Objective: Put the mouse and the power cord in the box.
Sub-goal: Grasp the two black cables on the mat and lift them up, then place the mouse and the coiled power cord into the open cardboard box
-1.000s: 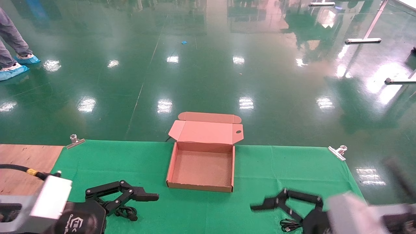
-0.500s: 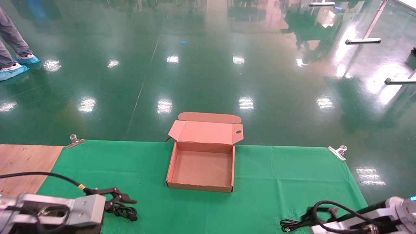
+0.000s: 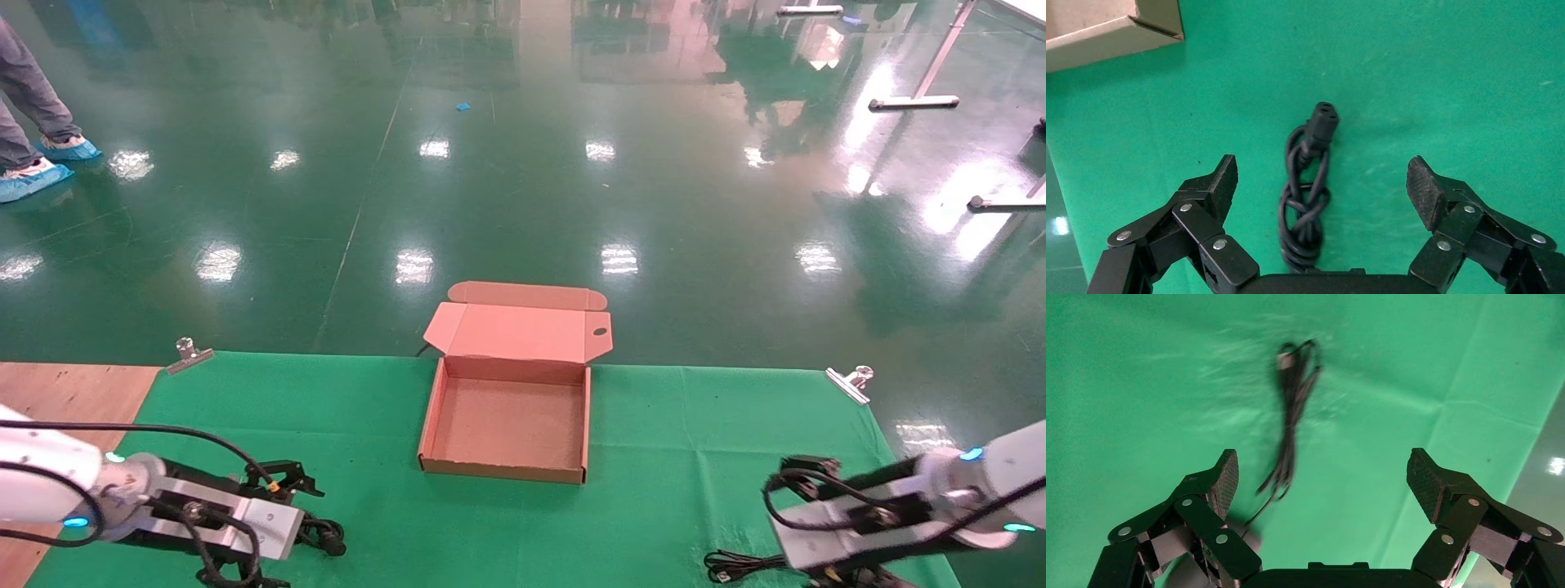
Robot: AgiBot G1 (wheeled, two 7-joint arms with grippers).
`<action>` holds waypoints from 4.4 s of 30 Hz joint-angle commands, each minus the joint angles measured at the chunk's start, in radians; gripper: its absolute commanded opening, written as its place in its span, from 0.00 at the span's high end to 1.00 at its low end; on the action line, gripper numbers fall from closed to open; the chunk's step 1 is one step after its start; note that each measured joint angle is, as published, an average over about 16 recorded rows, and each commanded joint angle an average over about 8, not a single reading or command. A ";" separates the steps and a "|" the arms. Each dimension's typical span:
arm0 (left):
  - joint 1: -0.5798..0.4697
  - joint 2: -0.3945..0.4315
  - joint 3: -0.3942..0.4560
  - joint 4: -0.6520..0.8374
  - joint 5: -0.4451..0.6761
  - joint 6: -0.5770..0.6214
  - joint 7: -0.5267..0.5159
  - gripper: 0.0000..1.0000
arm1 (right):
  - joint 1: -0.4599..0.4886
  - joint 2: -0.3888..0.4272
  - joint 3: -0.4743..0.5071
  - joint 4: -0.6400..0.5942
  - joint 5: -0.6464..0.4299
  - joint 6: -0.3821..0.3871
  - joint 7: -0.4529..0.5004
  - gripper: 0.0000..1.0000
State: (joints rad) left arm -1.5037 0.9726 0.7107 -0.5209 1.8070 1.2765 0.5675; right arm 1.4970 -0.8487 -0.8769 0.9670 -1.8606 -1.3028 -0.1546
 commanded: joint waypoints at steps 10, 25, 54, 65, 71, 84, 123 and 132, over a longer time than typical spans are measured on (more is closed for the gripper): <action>-0.081 0.110 0.041 0.266 0.077 -0.139 0.248 0.00 | -0.005 -0.124 0.000 -0.321 0.009 0.125 -0.198 0.00; -0.097 0.171 0.033 0.443 0.084 -0.385 0.308 0.00 | 0.035 -0.241 0.015 -0.668 0.039 0.206 -0.394 0.00; -0.124 0.157 0.009 0.509 0.047 -0.292 0.366 1.00 | 0.084 -0.306 0.043 -0.910 0.084 0.224 -0.568 1.00; -0.122 0.150 0.007 0.518 0.045 -0.274 0.373 1.00 | 0.094 -0.315 0.045 -0.930 0.087 0.222 -0.588 1.00; -0.120 0.147 0.006 0.520 0.044 -0.265 0.377 1.00 | 0.099 -0.317 0.047 -0.938 0.090 0.216 -0.595 1.00; -0.108 0.147 0.008 0.521 0.047 -0.255 0.387 1.00 | 0.102 -0.318 0.048 -0.954 0.091 0.200 -0.601 1.00; -0.321 0.114 -0.026 0.532 -0.003 0.078 0.292 1.00 | 0.344 -0.248 0.102 -0.842 0.171 -0.085 -0.609 1.00; -0.400 0.212 -0.006 0.526 0.025 -0.031 0.153 1.00 | 0.420 -0.315 0.114 -0.733 0.182 -0.065 -0.492 1.00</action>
State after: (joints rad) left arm -1.9000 1.1827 0.6978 0.0032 1.8224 1.2478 0.7273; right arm 1.9116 -1.1706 -0.7657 0.2266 -1.6822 -1.3591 -0.6482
